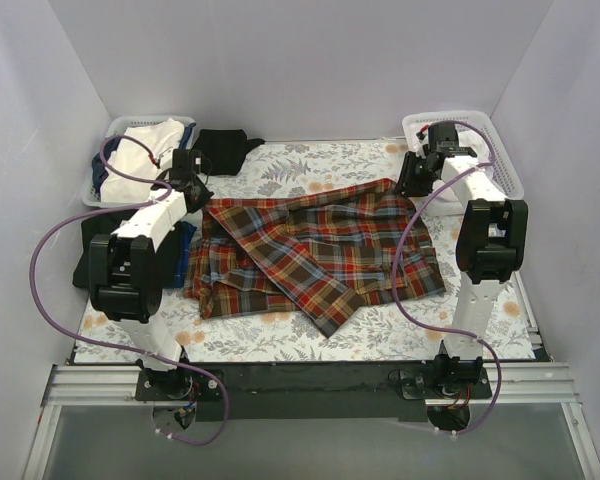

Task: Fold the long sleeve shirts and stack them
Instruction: Fold the shirt

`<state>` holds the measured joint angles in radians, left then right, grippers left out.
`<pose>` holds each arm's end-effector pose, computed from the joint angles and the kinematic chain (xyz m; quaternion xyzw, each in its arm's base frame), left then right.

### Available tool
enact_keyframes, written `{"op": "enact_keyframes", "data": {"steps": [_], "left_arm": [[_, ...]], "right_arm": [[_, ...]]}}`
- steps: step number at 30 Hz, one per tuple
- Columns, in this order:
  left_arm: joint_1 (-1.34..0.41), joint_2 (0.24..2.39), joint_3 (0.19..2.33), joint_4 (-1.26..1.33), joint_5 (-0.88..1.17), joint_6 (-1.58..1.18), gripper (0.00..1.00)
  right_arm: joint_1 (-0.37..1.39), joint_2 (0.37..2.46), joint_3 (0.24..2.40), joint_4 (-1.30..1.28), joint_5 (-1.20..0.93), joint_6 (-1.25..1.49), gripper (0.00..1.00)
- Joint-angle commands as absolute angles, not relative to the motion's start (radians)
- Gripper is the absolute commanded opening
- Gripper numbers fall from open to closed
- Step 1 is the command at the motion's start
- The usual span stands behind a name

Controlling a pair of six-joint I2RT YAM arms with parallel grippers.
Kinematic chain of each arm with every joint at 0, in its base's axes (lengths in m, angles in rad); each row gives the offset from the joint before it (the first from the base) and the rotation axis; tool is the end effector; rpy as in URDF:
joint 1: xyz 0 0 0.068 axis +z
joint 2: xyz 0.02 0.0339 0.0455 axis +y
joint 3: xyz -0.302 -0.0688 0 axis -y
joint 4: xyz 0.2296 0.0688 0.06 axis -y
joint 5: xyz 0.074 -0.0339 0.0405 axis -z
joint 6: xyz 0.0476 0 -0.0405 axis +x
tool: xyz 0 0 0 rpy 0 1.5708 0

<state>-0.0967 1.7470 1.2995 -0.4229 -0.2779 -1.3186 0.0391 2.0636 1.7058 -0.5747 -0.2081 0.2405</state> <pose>0.3826 -0.0240 0.2740 -0.5726 0.7347 -0.1220 0.3428 0.4700 0.0282 0.2585 0.0625 0.9429 0.1411 0.2953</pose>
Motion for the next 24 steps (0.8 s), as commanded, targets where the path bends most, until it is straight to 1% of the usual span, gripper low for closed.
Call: {"op": "enact_keyframes", "data": {"steps": [1,8,16,18,19,20,21,23,24], "left_arm": [[-0.081,1.749,1.302,-0.414,-0.296,-1.313,0.00],[-0.072,1.792,1.339,-0.419,-0.304,-1.309,0.00],[-0.063,1.842,1.388,-0.442,-0.291,-1.301,0.00],[-0.061,1.847,1.397,-0.448,-0.288,-1.293,0.00],[-0.063,1.850,1.400,-0.452,-0.290,-1.292,0.00],[-0.058,1.850,1.404,-0.456,-0.290,-1.287,0.00],[-0.057,1.851,1.405,-0.457,-0.291,-1.285,0.00],[-0.051,1.852,1.405,-0.460,-0.290,-1.285,0.00],[-0.051,1.852,1.405,-0.462,-0.290,-1.285,0.00]], "right_arm": [[0.035,2.051,1.720,-0.560,-0.206,0.230,0.44],[0.044,2.118,1.775,-0.590,-0.278,0.226,0.44],[0.084,2.324,2.003,-0.689,-0.158,0.201,0.44],[0.092,2.362,2.034,-0.701,-0.132,0.199,0.42],[0.094,2.367,2.043,-0.704,-0.129,0.201,0.38],[0.098,2.370,2.046,-0.704,-0.126,0.202,0.30],[0.100,2.373,2.048,-0.704,-0.112,0.202,0.24],[0.101,2.368,2.056,-0.703,-0.086,0.212,0.02],[0.101,2.359,2.059,-0.701,-0.056,0.213,0.01]]}}
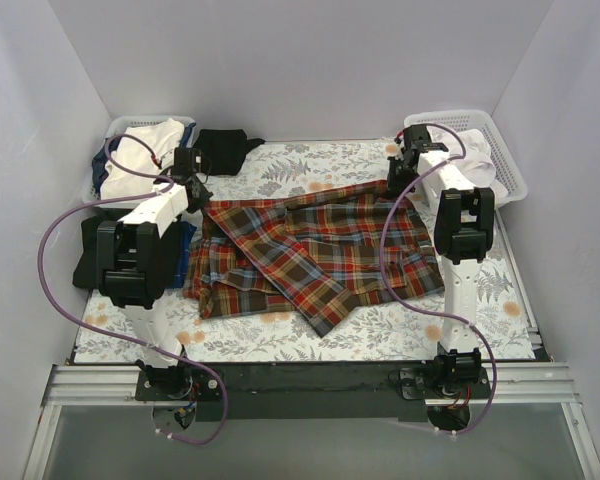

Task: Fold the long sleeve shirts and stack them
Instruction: Fold the shirt

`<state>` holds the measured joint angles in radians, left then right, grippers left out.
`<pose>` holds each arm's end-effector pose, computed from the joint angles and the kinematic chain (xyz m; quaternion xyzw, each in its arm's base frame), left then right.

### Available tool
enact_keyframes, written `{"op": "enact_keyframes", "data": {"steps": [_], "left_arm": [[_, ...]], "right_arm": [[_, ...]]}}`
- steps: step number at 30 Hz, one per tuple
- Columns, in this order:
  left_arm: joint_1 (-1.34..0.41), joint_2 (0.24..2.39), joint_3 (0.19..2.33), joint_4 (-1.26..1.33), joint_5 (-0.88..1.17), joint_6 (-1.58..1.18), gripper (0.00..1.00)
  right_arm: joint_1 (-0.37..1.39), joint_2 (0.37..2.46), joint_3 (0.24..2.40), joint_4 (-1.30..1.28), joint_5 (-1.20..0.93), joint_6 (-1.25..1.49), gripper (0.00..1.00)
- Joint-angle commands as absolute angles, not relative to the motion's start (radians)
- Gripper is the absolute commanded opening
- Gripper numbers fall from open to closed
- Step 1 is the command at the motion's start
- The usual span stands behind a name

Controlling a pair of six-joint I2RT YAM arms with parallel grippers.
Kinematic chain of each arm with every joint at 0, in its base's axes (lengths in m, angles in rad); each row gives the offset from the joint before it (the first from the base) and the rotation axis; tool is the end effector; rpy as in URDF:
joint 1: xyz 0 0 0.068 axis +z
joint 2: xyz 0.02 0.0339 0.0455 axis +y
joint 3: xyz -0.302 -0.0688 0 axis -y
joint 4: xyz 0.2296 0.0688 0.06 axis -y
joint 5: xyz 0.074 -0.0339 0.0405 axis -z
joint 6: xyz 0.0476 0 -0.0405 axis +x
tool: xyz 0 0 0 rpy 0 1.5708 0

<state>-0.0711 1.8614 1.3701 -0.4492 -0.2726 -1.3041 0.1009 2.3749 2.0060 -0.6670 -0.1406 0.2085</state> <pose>0.4078 -0.0162 0.2506 -0.5790 0.7442 -0.0951 0.3193 0.5316 0.0605 0.1920 0.0332 0.9617 0.1076 0.2500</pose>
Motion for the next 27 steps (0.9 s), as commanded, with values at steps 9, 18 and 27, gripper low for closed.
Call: {"op": "enact_keyframes", "data": {"steps": [9,18,27], "left_arm": [[-0.040,1.845,1.419,-0.471,-0.302,-1.290,0.00],[-0.038,1.835,1.442,-0.477,-0.287,-1.304,0.00],[-0.037,1.812,1.433,-0.483,-0.279,-1.319,0.00]], "right_arm": [[0.107,2.292,2.114,-0.605,0.035,0.213,0.01],[0.106,2.241,2.088,-0.509,-0.054,0.236,0.01],[0.107,2.204,2.062,-0.391,-0.152,0.250,0.01]]}}
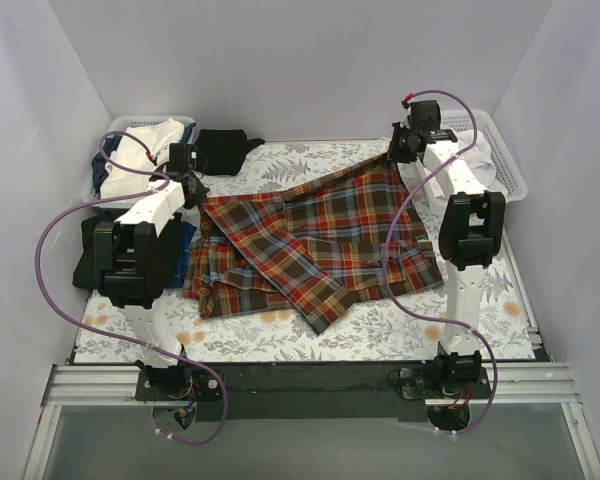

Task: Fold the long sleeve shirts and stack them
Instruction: Fold the shirt

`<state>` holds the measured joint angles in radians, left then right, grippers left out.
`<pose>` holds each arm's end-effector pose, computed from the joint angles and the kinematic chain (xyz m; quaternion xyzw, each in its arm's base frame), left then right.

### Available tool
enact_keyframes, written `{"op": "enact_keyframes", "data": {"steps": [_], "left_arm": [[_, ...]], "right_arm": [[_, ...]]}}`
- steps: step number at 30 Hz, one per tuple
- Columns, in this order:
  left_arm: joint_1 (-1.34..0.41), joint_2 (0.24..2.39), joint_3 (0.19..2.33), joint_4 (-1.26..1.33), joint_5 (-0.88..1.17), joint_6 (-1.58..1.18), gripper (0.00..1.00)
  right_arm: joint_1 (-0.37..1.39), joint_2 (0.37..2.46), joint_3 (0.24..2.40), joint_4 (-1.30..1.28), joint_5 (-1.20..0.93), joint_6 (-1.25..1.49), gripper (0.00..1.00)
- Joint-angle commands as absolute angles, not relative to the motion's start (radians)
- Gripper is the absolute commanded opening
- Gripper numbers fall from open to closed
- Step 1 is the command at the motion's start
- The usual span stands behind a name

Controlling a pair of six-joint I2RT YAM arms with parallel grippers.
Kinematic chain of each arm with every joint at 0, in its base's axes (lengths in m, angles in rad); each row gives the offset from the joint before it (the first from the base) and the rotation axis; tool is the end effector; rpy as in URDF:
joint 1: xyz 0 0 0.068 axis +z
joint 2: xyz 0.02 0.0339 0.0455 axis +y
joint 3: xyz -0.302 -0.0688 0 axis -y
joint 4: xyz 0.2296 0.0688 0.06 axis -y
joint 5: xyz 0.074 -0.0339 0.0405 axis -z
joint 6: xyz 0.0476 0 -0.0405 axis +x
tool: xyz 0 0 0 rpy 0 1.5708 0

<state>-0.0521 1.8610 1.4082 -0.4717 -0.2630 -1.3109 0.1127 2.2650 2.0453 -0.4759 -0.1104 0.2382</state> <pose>0.4115 -0.0091 0.2606 -0.5870 0.7354 -0.1018 0.3228 0.5395 0.0663 0.2764 0.0334 0.9041 0.1231 0.4079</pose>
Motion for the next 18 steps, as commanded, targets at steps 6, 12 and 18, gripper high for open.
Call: {"op": "enact_keyframes", "data": {"steps": [6,12,18], "left_arm": [[-0.035,1.790,1.413,-0.489,-0.267,-1.322,0.00],[-0.035,1.734,1.326,-0.505,-0.233,-1.348,0.00],[-0.031,1.658,1.220,-0.525,-0.221,-1.371,0.00]], "right_arm": [[0.106,2.129,1.912,-0.408,-0.137,0.209,0.01],[0.104,2.020,1.744,-0.402,-0.097,0.181,0.01],[0.092,1.945,1.614,-0.400,-0.080,0.178,0.01]]}}
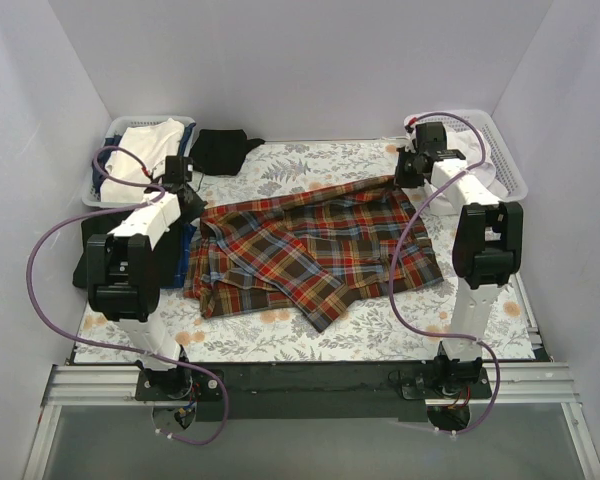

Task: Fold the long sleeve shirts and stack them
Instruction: Fold the shirt

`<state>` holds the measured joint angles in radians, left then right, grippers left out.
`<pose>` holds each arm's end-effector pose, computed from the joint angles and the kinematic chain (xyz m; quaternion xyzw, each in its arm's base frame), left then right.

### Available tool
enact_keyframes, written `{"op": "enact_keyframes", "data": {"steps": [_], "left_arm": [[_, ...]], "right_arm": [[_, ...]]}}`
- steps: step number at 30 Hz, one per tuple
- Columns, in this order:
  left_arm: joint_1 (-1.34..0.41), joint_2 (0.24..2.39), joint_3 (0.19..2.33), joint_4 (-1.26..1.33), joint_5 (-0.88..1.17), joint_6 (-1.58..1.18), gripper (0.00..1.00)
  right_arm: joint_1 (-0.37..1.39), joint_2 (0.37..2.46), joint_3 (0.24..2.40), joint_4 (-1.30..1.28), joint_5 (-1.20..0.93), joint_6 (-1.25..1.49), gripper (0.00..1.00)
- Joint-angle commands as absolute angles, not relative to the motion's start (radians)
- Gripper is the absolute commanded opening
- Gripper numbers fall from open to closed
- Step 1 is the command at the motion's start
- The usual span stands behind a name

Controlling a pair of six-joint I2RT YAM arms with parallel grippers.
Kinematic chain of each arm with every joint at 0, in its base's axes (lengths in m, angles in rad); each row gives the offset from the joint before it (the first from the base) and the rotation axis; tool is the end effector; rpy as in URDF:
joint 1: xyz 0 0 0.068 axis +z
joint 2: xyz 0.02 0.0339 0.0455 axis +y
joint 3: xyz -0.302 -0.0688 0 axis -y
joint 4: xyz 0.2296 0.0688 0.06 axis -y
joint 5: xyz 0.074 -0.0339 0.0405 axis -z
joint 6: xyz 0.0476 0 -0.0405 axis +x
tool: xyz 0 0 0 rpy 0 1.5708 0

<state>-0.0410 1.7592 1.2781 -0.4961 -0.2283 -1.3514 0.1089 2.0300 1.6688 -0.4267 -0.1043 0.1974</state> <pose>0.3753 -0.0046 0.2573 -0.6053 0.7330 -0.1028 0.2928 0.4721 0.0566 0.2732 0.0210 0.9231 0.1057 0.3692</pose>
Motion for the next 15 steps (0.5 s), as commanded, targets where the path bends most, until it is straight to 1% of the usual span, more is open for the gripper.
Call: {"op": "enact_keyframes", "data": {"steps": [1,8,10,15], "left_arm": [[-0.029,1.645,1.206,-0.528,-0.218,-1.373,0.00],[-0.026,1.569,1.072,-0.545,-0.198,-1.391,0.00],[-0.026,1.559,1.027,-0.538,-0.192,-1.397,0.00],[-0.025,1.560,0.994,-0.534,-0.206,-1.393,0.00]], "right_arm": [[0.091,1.931,1.599,-0.400,-0.077,0.181,0.01],[0.072,1.823,1.387,-0.391,-0.067,0.190,0.01],[0.072,1.812,1.349,-0.391,-0.069,0.198,0.01],[0.071,1.798,1.252,-0.408,-0.035,0.224,0.01]]}}
